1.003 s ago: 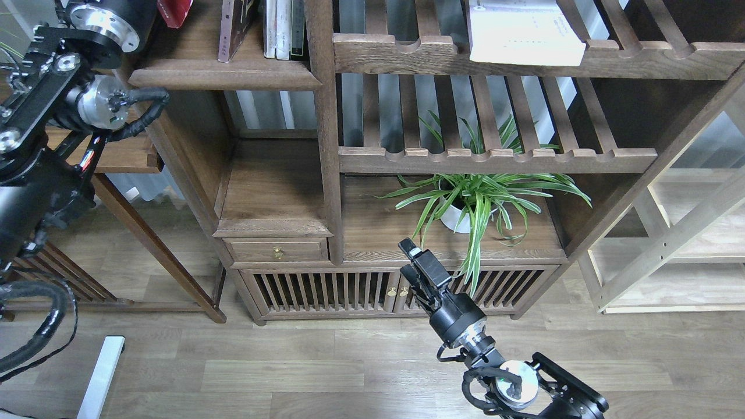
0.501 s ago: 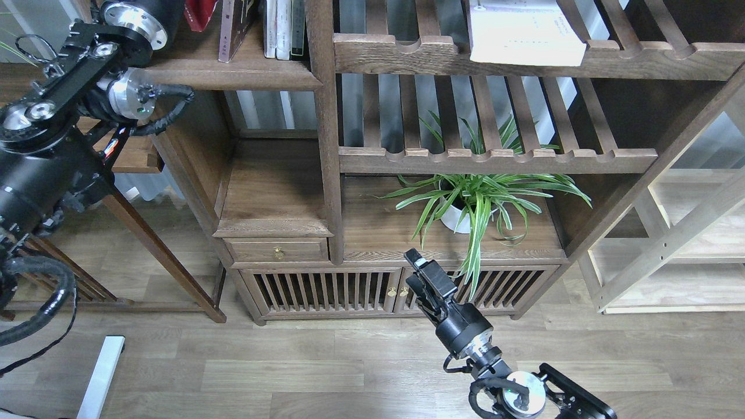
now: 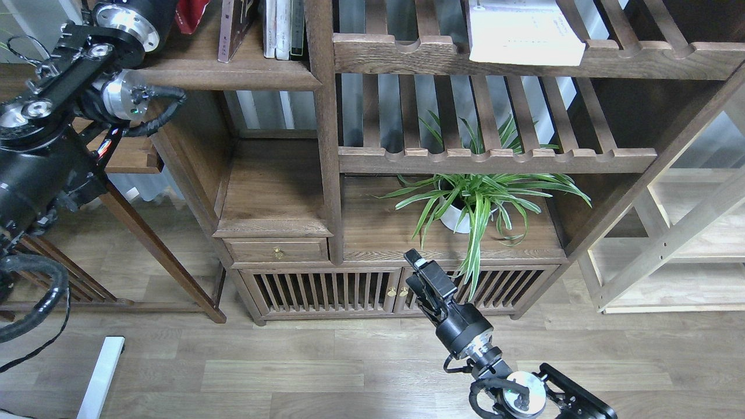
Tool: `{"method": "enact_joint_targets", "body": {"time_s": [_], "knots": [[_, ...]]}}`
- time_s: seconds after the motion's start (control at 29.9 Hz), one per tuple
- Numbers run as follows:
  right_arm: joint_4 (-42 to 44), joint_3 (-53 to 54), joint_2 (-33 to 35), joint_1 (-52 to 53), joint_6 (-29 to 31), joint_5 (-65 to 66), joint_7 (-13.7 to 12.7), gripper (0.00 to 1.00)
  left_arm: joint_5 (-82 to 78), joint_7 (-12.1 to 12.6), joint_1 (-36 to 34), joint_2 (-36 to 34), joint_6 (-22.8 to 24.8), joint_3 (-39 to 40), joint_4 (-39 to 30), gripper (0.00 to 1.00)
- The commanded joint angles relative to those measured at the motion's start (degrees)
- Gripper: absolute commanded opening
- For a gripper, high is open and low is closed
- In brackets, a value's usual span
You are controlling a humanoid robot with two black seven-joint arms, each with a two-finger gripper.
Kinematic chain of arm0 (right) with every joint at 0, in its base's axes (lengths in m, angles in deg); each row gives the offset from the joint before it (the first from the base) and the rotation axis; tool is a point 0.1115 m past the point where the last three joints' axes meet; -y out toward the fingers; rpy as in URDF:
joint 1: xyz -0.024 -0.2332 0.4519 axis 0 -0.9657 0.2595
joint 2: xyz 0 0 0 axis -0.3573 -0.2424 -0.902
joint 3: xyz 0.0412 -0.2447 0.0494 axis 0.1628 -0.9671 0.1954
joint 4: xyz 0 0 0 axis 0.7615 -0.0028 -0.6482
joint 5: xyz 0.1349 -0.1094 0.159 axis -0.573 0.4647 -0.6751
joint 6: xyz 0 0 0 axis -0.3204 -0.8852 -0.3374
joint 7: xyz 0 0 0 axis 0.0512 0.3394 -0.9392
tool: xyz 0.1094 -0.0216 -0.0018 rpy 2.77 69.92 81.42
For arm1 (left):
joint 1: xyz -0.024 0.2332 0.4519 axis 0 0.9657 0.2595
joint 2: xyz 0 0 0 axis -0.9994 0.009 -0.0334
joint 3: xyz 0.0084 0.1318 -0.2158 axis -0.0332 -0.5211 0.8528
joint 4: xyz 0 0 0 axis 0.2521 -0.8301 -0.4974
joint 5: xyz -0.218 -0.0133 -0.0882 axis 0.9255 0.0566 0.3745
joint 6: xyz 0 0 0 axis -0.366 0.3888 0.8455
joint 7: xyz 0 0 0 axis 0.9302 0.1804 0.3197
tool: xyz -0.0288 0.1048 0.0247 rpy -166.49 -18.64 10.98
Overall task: Organize books on shelf
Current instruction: 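Push the red book into the top shelf with the left gripper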
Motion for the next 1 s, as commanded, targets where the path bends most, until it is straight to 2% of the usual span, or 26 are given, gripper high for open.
{"method": "enact_joint_targets", "body": {"time_s": [0.0, 0.1, 0.2, 0.33, 0.4, 0.6, 0.97], "knots": [[0.0, 0.0, 0.0, 0.0, 0.0, 0.0, 0.0, 0.99, 0.0, 0.0, -0.1, 0.4, 0.6, -0.1, 1.2, 0.12], [0.0, 0.0, 0.0, 0.1, 0.0, 0.0, 0.0, 0.99, 0.0, -0.3, -0.1, 0.5, 0.6, -0.6, 1.6, 0.14], [0.0, 0.0, 0.0, 0.1, 0.0, 0.0, 0.0, 0.99, 0.0, -0.6, -0.1, 0.7, 0.6, -2.1, 2.6, 0.28], [0.0, 0.0, 0.0, 0.0, 0.0, 0.0, 0.0, 0.99, 0.1, -2.6, -0.1, 1.3, 0.6, -2.5, 4.1, 0.3], [0.0, 0.0, 0.0, -0.1, 0.0, -0.1, 0.0, 0.99, 0.1, -2.7, -0.1, 1.4, 0.6, -2.6, 4.5, 0.35], [0.0, 0.0, 0.1, -0.1, 0.0, 0.0, 0.0, 0.99, 0.4, -4.1, -0.1, 2.3, 0.4, -2.4, 5.1, 0.36], [-0.2, 0.0, 1.2, -0.1, 0.0, 0.0, 0.0, 0.99, 3.0, -4.1, -4.0, 2.4, 0.1, -2.2, 5.3, 0.36]]}}
